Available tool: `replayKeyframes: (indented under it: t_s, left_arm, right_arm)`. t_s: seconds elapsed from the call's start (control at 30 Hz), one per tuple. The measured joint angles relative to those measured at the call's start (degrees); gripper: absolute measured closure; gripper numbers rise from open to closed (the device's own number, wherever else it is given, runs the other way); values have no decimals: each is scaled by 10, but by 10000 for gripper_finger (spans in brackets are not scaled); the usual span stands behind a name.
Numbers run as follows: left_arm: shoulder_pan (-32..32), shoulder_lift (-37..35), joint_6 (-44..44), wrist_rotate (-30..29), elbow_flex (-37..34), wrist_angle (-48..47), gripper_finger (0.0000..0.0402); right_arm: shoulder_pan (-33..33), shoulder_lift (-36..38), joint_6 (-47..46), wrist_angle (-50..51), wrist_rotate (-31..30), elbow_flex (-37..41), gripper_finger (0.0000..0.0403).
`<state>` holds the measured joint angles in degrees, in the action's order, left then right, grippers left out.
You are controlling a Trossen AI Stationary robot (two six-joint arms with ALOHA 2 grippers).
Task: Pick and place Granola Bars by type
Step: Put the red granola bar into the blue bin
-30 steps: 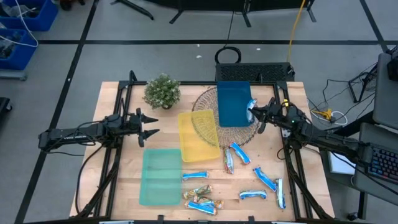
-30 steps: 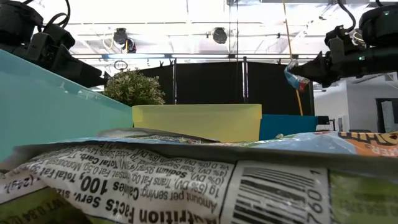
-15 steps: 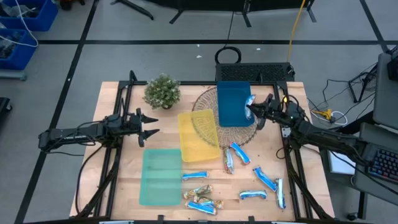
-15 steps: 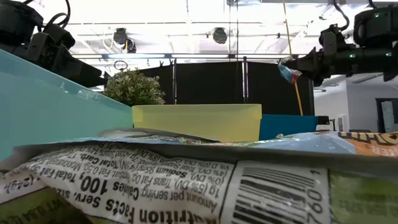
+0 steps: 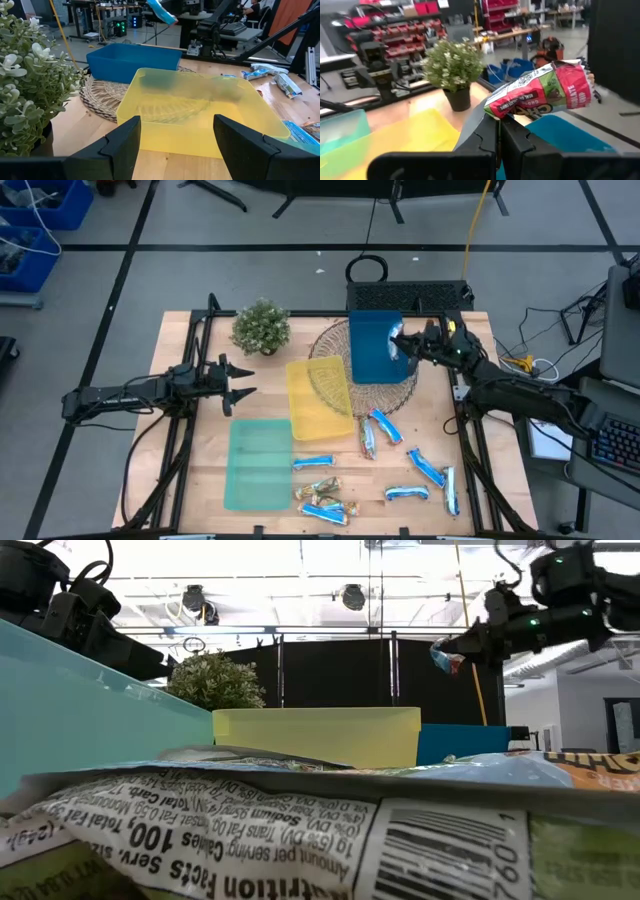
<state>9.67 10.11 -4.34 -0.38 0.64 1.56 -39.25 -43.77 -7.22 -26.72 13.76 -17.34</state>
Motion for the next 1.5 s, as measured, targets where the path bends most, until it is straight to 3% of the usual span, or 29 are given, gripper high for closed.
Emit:
replayKeyframes:
  t_s: [0.27,0.67,1.17,1.5]
  left_arm:
    - [0,0,0,1,0,0,146]
    - [0,0,0,1,0,0,146]
    - [0,0,0,0,0,0,146]
    - [0,0,0,0,0,0,146]
  right_arm:
    - [-7,-81,1,98,0,-84,403]
    - [-20,-160,-8,76,-4,-109,403]
    - [-20,-245,49,389,-34,-287,403]
    - [-15,-310,49,411,-32,-295,403]
